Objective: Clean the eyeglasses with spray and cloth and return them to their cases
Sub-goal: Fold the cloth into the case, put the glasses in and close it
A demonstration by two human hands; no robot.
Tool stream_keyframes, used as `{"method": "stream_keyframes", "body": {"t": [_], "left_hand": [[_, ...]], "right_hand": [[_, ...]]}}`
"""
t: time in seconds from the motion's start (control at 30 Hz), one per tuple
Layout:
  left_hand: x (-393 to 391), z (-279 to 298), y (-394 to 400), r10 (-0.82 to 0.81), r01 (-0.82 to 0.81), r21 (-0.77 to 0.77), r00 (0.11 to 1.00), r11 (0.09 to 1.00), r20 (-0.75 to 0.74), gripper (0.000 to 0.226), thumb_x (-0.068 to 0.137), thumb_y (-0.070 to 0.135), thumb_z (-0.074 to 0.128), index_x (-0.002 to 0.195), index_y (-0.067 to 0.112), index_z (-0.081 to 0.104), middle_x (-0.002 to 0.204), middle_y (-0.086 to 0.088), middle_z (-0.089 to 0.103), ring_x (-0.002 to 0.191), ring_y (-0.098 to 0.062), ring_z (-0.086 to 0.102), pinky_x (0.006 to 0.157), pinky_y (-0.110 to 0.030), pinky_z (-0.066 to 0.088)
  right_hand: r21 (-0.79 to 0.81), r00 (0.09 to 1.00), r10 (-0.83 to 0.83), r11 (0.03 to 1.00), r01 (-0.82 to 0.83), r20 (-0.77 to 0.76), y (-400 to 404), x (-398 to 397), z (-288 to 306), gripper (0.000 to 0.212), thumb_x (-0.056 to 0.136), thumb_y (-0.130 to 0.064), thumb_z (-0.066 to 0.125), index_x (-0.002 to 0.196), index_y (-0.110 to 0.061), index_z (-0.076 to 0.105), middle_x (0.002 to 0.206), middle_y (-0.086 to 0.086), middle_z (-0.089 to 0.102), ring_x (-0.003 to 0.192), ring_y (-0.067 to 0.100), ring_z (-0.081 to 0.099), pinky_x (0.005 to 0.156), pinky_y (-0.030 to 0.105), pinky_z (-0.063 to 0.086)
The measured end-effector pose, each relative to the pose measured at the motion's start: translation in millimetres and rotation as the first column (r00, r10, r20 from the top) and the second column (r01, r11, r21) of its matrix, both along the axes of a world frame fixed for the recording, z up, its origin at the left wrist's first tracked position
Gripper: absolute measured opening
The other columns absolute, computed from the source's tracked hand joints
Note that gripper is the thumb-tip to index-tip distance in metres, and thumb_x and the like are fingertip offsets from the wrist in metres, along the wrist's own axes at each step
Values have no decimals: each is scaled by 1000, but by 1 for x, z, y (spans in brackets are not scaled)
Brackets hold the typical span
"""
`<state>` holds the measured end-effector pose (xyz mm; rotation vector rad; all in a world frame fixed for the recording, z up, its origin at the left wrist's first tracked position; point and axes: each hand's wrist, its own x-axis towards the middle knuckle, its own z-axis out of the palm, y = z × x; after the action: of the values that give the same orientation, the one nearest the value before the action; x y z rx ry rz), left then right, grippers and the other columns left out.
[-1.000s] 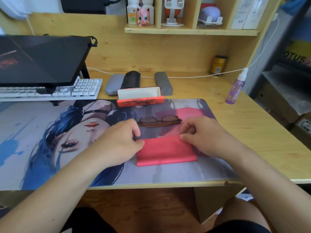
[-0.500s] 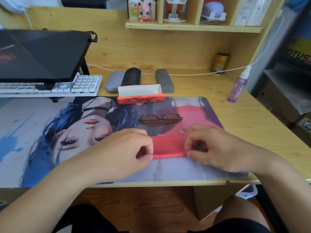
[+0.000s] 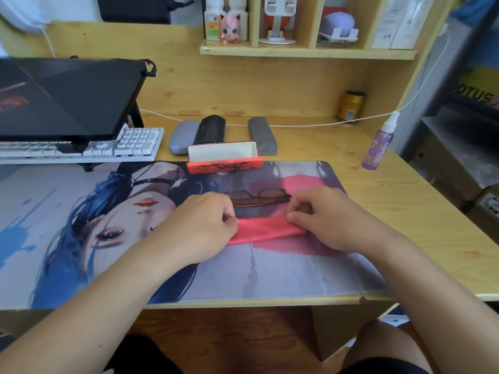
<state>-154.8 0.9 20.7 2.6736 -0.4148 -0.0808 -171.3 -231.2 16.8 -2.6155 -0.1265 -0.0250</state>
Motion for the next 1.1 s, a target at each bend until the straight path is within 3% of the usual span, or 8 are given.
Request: {"method": "stream_keyframes", "body": {"t": [0.17,0.5,0.57,0.67,0.73,0.8,0.9,1.1], "left_hand": [[-2,1,0,-33,30,106,999,994,30,12,94,32,61,85,26,58,89,6,54,94,-18,55,84,-41,50],[6,10,2,-85,114,303,991,946,-108,40,97,47,58,88,9,66,93,-6,60,85,-25,61,81,-40,52],[10,10,2,-114,158,285,980,945,-166,42,98,44,59,83,6,68,82,-8,63,72,-26,58,68,-35,47],[12,9,3,-153,193,236,972,952,-178,34,95,40,62,80,11,71,84,-9,71,77,-25,66,72,-38,54],[9,10,6,-165,181,138,979,974,-122,25,91,35,66,73,17,69,78,1,71,73,-12,66,71,-33,54],[8,13,12,-143,140,-32,983,990,-115,20,87,28,69,70,18,66,69,3,69,59,-3,58,63,-26,46],[9,19,21,-151,97,-246,966,964,-212,17,90,16,70,75,12,62,66,-3,72,54,-5,58,60,-20,43],[38,36,37,-101,-7,-434,969,901,-225,8,88,10,74,89,9,66,73,-7,75,61,-15,63,65,-26,51]], "right_hand": [[-102,999,21,995,-17,34,4,1,-1,4,91,-28,69,87,-28,68,76,-15,63,81,9,60,75,29,47],[-286,975,110,944,-163,-195,5,11,14,34,101,-29,54,79,-5,62,68,9,68,64,22,66,69,38,54],[-336,966,147,917,-215,-214,6,12,15,37,103,-28,50,74,-6,57,65,8,63,62,22,60,69,40,51],[-393,964,198,884,-254,-179,3,5,15,30,105,-29,45,78,-16,47,80,2,55,72,18,52,65,33,41],[-294,972,196,929,-227,-132,-2,0,16,23,105,-28,45,84,-17,48,81,1,58,67,12,56,61,28,43],[-39,975,185,981,-191,-123,-5,-4,14,19,104,-21,47,86,-15,51,72,5,66,57,12,62,56,29,52],[239,969,228,950,-200,-97,-7,-3,11,14,103,-12,52,89,-13,53,63,8,68,53,16,62,52,31,52],[480,983,182,860,-175,32,-10,31,17,5,96,-8,65,97,-11,61,64,2,62,58,15,55,56,32,42]]}}
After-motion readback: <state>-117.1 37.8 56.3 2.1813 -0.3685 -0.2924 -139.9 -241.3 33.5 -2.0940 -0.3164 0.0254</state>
